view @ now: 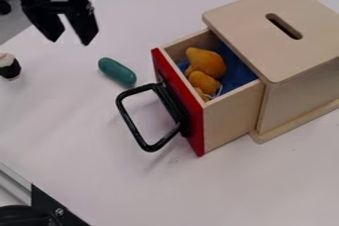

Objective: Fitaovan mipetraka izay mikatona

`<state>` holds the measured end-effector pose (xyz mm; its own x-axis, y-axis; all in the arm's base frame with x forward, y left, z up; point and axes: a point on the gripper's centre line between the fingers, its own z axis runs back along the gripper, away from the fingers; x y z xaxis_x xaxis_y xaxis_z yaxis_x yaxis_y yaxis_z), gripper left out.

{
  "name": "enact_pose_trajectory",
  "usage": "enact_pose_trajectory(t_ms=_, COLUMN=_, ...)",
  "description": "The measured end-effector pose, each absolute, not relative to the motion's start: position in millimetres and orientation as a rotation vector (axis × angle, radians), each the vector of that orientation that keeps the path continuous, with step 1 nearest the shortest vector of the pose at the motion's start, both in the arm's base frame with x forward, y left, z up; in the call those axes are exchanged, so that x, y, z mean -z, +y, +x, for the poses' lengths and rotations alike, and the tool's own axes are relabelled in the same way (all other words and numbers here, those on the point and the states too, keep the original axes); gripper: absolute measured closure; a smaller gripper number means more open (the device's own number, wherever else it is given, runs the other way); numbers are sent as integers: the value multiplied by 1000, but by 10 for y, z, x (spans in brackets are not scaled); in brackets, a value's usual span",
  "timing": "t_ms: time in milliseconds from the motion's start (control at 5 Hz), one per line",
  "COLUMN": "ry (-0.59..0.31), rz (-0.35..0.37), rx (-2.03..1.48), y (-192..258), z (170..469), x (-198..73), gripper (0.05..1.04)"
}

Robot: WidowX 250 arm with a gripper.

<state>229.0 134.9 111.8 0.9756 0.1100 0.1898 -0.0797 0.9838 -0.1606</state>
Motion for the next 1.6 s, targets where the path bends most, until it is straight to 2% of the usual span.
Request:
enact_pose_trajectory(t_ms=400, ry=-130, rz=-17, rx=237, y=803, z=2176, x=-1002, gripper=83)
enact_pose_trajectory(t_ms=600, ry=-136, rz=-20, rx=300, y=639, z=2123, x=-950, gripper=83)
enact_pose_trajectory(t_ms=800, ry=-170, rz=-72, rx=381, y=523, z=2117, x=-874, gripper=83)
enact_pose_trajectory(t_ms=1200, ry=-165, rz=-115, rx=432, y=356, z=2227, x=-699, gripper=83)
enact_pose_trajectory(t_ms=1600, ry=-155, rz=-107, rx=513, y=148, z=2290, x=-630, gripper=83)
